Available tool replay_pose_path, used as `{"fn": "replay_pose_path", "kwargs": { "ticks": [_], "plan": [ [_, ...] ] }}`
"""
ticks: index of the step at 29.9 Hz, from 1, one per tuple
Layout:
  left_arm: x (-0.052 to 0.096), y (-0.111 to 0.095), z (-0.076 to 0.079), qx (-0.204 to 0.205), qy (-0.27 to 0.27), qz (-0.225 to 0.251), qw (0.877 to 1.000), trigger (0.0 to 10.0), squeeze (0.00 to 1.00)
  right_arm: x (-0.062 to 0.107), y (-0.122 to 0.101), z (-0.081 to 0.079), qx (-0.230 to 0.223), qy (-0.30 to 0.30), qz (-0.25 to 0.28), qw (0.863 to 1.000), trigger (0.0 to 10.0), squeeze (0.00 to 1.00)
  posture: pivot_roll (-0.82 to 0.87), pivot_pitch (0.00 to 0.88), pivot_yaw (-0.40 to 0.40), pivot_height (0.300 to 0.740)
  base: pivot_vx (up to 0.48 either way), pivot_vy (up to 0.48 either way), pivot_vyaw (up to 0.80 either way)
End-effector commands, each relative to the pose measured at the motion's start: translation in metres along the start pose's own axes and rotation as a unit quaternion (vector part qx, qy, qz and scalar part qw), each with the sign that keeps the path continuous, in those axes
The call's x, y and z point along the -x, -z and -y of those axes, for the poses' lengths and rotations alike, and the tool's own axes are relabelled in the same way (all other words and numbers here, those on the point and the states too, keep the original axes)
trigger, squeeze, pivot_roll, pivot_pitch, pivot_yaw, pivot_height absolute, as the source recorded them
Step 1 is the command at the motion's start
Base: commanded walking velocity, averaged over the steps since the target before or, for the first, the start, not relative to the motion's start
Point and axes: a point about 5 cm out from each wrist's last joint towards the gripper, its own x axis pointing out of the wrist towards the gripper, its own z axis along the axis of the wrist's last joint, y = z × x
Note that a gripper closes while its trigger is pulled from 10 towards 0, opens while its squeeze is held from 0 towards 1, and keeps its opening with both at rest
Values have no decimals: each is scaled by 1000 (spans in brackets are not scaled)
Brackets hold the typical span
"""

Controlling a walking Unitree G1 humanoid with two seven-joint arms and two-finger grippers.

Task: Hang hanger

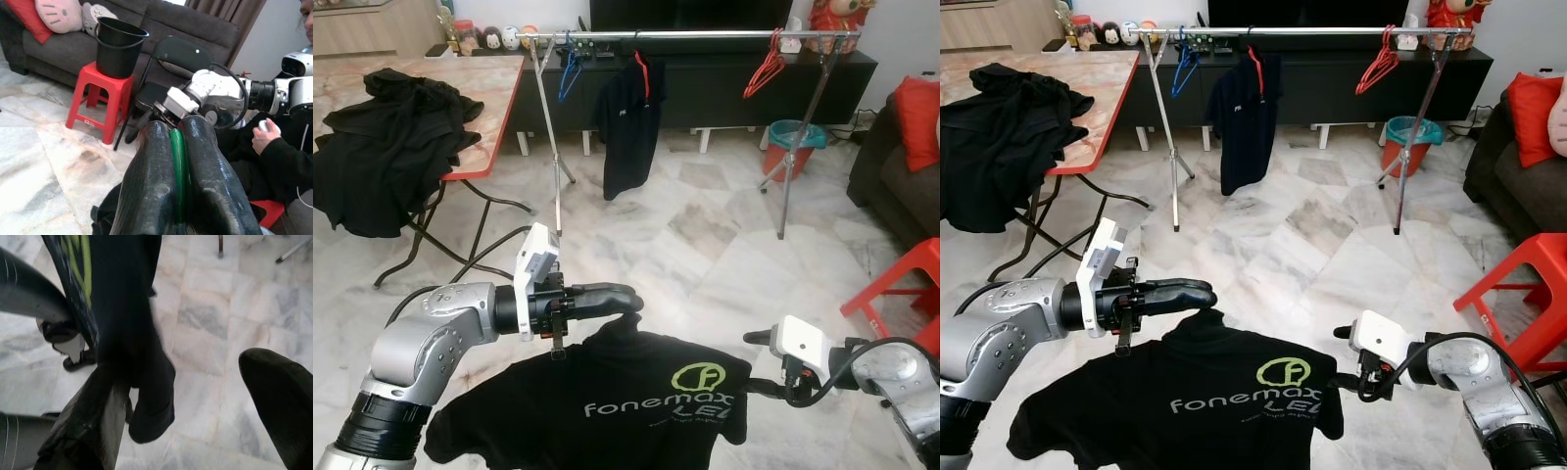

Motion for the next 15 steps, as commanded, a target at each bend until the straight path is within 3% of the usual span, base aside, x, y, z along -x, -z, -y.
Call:
{"fn": "replay_pose_path", "kwargs": {
  "ticks": [1, 13, 14, 15],
  "plan": [
    [-1, -15, 3, -17, 12, 21, 1000, 10000, 0, -3, -1, 1, 7, -6, -5, 1000, 10000, 0, 109, 0, 38, 740, 0, 0, 0],
    [-2, -19, 8, -18, 25, 24, 999, 10000, 0, -16, -5, 3, 6, 7, 6, 1000, 10000, 0, 121, 0, 38, 740, 0, 0, 0],
    [-2, -19, 8, -18, 25, 24, 999, 10000, 0, -18, -5, 2, 5, 6, 11, 1000, 8353, 0, 124, 0, 37, 740, 0, 0, 0],
    [-2, -19, 8, -19, 25, 24, 999, 10000, 0, -20, -6, 2, 5, 6, 16, 1000, 2353, 0, 124, 0, 37, 740, 0, 0, 0]
  ]
}}
